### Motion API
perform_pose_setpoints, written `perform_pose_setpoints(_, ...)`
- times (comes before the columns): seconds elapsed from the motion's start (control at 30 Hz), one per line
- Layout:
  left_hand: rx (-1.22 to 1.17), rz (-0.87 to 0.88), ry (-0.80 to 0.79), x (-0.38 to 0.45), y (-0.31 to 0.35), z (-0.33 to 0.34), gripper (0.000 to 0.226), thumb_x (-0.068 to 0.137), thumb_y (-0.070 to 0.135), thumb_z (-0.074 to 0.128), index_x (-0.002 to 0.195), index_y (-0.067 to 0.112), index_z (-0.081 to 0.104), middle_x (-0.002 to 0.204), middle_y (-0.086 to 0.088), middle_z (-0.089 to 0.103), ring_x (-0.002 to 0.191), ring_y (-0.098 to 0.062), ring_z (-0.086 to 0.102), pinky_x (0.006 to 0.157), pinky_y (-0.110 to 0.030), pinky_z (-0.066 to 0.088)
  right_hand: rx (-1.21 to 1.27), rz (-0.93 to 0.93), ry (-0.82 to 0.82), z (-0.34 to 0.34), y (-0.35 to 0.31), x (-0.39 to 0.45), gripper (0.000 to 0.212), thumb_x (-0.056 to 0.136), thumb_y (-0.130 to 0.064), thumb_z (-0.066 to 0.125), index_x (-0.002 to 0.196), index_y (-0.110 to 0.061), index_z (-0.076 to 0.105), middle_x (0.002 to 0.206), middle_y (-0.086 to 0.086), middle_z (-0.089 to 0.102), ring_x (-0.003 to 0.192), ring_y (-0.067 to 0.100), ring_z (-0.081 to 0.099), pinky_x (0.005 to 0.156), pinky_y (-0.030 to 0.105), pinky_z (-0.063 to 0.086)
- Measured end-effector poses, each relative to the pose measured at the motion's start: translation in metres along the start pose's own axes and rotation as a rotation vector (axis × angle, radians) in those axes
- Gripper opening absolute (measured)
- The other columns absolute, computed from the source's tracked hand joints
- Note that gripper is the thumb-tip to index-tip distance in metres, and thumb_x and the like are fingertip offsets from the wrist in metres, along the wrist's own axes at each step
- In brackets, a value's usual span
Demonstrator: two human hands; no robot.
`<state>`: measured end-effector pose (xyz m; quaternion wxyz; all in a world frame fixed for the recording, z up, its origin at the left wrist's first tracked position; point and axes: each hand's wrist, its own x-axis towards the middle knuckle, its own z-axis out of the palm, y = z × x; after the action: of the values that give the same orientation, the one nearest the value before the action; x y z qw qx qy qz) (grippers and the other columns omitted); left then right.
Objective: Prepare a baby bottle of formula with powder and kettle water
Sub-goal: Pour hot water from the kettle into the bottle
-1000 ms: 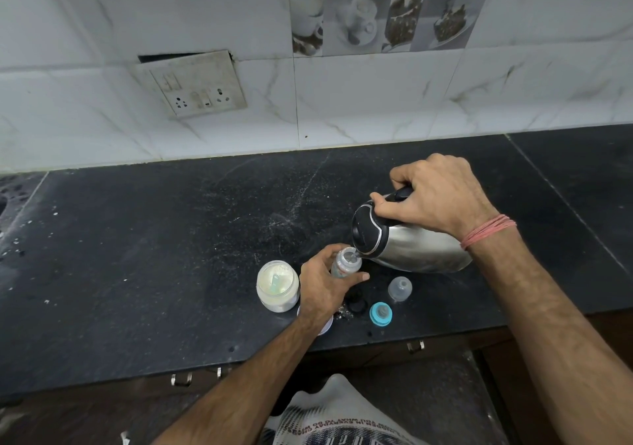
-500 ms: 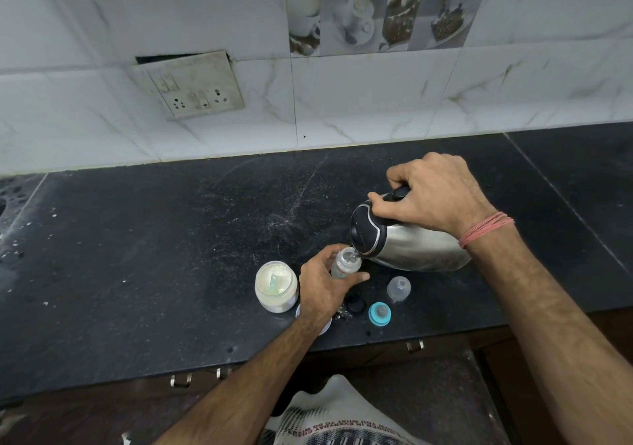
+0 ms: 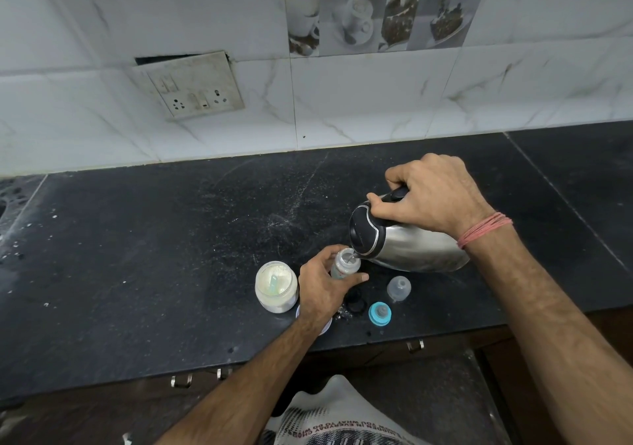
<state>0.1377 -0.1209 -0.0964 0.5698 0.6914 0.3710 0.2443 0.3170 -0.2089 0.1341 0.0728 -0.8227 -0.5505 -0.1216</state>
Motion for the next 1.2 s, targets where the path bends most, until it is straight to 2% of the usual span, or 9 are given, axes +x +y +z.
perform_pose_setpoints(0.27, 0.0, 0.015, -0.001, 0.0011, 0.0001, -0.0008, 0.062, 0.067, 0.024, 0.112, 0.12, 0.033, 0.081, 0.112, 0.017, 0.086, 0.109, -0.005, 0.081, 0.103, -0.041, 0.067, 0.004, -0.01, -0.003, 0.0001, 0.0, 0.0011, 0.066, 0.088, -0.071, 0.065, 0.061, -0.016, 0.041, 0.046, -0.006, 0.04, 0.05, 0.017, 0.041, 0.061, 0.03, 0.036)
perform_pose_setpoints(0.97, 0.003, 0.019, 0.002, 0.0003, -0.0032, 0.0, 0.065, 0.068, 0.025, 0.112, 0.123, 0.032, 0.079, 0.114, 0.016, 0.085, 0.111, -0.006, 0.081, 0.103, -0.043, 0.067, 0.007, -0.026, -0.004, -0.0014, -0.0021, 0.0007, 0.064, 0.089, -0.071, 0.062, 0.06, -0.018, 0.041, 0.045, -0.007, 0.04, 0.048, 0.011, 0.04, 0.061, 0.029, 0.037)
perform_pose_setpoints(1.1, -0.006, 0.02, -0.002, 0.0011, -0.0053, -0.0004, 0.066, 0.067, 0.027, 0.113, 0.123, 0.034, 0.079, 0.114, 0.015, 0.086, 0.112, -0.007, 0.081, 0.105, -0.044, 0.066, -0.002, -0.029, 0.01, -0.0011, -0.0034, 0.0001, 0.064, 0.088, -0.07, 0.061, 0.06, -0.017, 0.04, 0.044, -0.006, 0.038, 0.047, 0.012, 0.038, 0.058, 0.027, 0.029)
perform_pose_setpoints(1.2, -0.005, 0.022, -0.009, 0.0013, -0.0064, -0.0005, 0.067, 0.066, 0.03, 0.113, 0.123, 0.035, 0.079, 0.114, 0.015, 0.086, 0.113, -0.009, 0.082, 0.105, -0.045, 0.066, -0.002, -0.029, 0.007, -0.001, -0.0034, -0.0002, 0.064, 0.089, -0.071, 0.061, 0.06, -0.017, 0.04, 0.044, -0.006, 0.038, 0.048, 0.012, 0.039, 0.058, 0.028, 0.03)
